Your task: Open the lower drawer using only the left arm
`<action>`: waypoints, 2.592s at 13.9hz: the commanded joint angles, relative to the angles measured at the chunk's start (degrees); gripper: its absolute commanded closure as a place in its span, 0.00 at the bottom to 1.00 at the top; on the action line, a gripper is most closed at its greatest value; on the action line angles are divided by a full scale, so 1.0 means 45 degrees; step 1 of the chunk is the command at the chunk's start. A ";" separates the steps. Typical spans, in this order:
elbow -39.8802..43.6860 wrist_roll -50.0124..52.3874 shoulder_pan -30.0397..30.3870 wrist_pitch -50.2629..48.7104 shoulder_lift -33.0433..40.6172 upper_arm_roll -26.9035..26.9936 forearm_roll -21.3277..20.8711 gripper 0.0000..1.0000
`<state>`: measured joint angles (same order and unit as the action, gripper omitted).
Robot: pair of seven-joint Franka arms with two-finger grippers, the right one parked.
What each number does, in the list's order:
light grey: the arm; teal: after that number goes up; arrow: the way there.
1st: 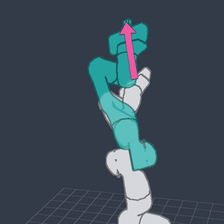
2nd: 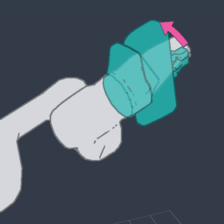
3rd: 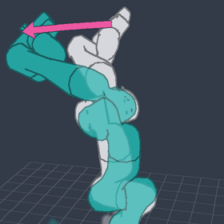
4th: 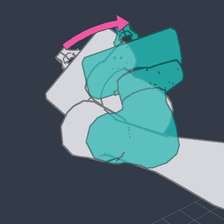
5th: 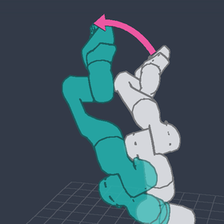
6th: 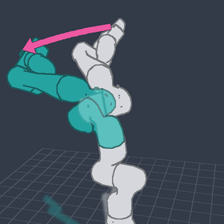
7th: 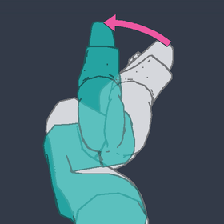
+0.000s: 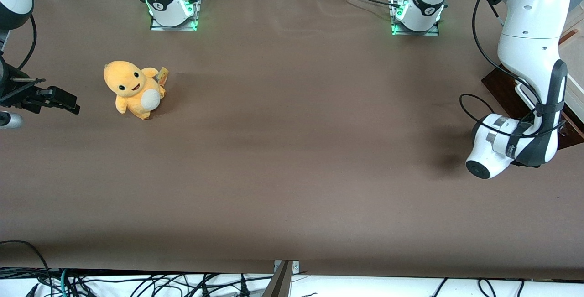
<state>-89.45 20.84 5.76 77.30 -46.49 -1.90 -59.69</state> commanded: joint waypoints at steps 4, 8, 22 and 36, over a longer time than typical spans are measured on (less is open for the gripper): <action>0.0756 -0.0862 -0.0753 -0.0226 -0.0450 -0.0106 0.0062 0.87; 0.0796 -0.0862 -0.1007 -0.0226 -0.0489 -0.0145 0.0218 0.87; 0.1187 -0.0902 -0.1456 -0.0206 -0.0489 -0.0145 0.0999 0.00; 0.6009 -0.0979 0.0437 0.0067 0.2010 -0.0184 1.4451 0.00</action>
<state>-63.78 17.89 5.91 77.10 -39.09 -2.43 -0.63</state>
